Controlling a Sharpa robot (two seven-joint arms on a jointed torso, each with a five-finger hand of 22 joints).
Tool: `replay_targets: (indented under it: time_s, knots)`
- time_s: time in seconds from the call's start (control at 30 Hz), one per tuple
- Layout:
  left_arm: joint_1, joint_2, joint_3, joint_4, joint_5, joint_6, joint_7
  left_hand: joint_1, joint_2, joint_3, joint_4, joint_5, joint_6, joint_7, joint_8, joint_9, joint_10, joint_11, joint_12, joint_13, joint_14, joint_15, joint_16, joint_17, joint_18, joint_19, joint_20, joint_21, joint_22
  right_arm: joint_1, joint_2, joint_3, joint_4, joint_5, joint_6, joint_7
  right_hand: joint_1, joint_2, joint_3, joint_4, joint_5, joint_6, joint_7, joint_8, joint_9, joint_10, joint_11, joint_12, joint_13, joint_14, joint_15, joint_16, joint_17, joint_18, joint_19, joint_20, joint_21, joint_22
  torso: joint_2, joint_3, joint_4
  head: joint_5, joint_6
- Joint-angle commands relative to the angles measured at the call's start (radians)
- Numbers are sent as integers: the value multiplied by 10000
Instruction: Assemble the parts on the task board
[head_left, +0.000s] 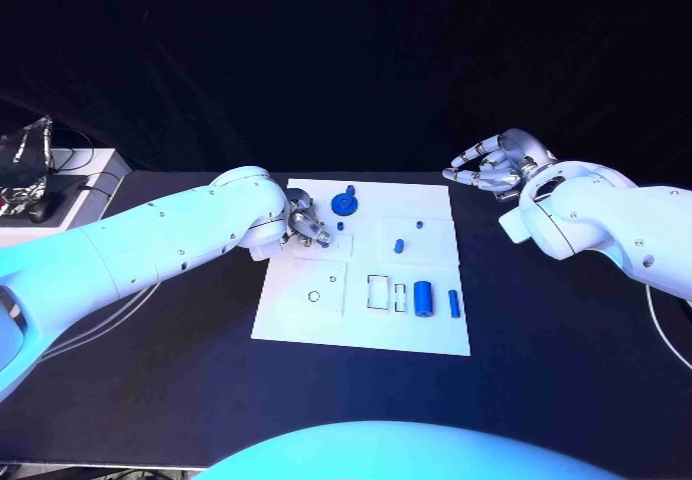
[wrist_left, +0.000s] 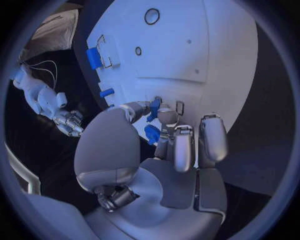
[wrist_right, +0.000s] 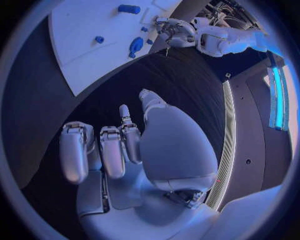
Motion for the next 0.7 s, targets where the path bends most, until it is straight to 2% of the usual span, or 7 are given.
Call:
replay_targets:
  time_s: [0.03, 0.37, 0.7]
  knots:
    - [-56, 3, -37, -1, 85, 216, -39, -130, -67, 94, -202, -64, 62, -13, -21, 30, -74, 12, -74, -57, 877, 60, -61, 2059, -164, -43, 30, -64, -44, -4, -1, 3, 3, -47, 110, 107, -87, -23, 34, 7, 56, -61, 26, 34, 9, -98, -6, -55, 1189, 829, -60, -41, 1571, 129, 447, -82, -44, 1655, -2, -2, 3, 3, 3]
    - [-55, -11, -39, -15, 96, 272, -74, -232, -92, -954, 103, -84, 36, 28, -82, 47, -213, 42, -137, -175, 853, 78, -105, 1981, -152, -81, 40, -111, -93, -4, -5, 3, 0, -47, 114, 108, -102, -18, 40, 13, 58, -68, 26, 45, 15, -108, -5, -66, 1178, 825, -61, -48, 1552, 133, 440, -82, -64, 1643, -6, 2, 2, -2, -3]
    - [-55, -11, -39, -24, 97, 253, -101, -220, -90, -1289, 209, -90, 25, 44, -101, 54, -250, 55, -145, -197, 847, 88, -114, 1964, -147, -98, 47, -130, -115, -4, -9, 3, 4, -47, 107, 105, -102, -18, 40, 13, 58, -68, 26, 45, 15, -108, -5, -66, 1178, 825, -61, -48, 1552, 133, 440, -82, -64, 1643, 0, 2, 0, -5, 3]
